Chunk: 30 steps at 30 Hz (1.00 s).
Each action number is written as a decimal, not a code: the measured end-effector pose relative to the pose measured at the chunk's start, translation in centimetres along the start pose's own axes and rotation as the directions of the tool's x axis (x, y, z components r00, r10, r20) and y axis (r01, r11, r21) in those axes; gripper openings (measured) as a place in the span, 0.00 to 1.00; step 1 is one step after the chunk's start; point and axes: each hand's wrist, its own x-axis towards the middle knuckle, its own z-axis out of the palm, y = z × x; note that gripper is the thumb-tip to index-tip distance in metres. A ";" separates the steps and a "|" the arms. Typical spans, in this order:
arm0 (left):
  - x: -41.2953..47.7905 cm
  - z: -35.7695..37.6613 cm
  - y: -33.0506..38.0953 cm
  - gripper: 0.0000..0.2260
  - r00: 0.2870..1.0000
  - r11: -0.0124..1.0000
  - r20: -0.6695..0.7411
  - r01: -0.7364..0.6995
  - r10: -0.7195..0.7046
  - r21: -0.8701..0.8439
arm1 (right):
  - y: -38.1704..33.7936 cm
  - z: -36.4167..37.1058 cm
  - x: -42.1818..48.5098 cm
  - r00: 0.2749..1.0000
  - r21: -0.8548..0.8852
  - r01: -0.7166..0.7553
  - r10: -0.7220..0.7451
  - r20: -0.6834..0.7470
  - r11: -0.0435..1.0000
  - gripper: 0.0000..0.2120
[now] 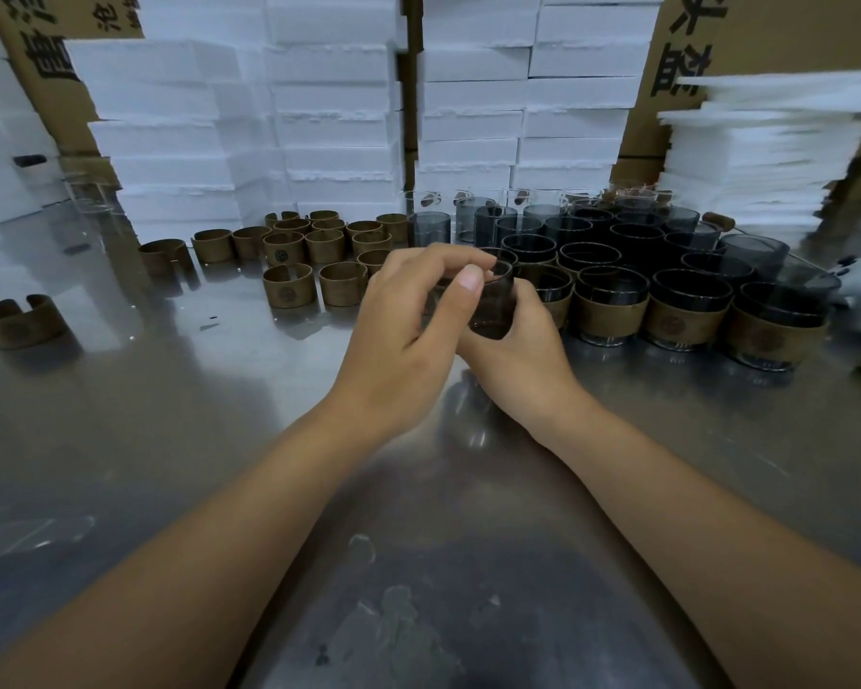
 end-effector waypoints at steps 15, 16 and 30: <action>0.4 -0.2 -2.0 0.13 0.973 0.975 0.133 0.201 -0.188 -0.094 | -0.2 -0.1 -0.2 0.996 0.048 -0.082 0.083 -0.028 0.995 0.19; 0.4 -0.1 -2.1 0.15 0.969 0.969 0.136 0.221 -0.206 -0.113 | -0.2 0.0 -0.2 0.997 0.045 -0.069 0.071 -0.024 0.997 0.19; 0.8 0.0 -2.6 0.23 0.895 0.850 0.086 0.443 -0.438 -0.284 | 0.0 0.2 -0.4 0.995 -0.045 0.073 -0.070 0.077 0.996 0.38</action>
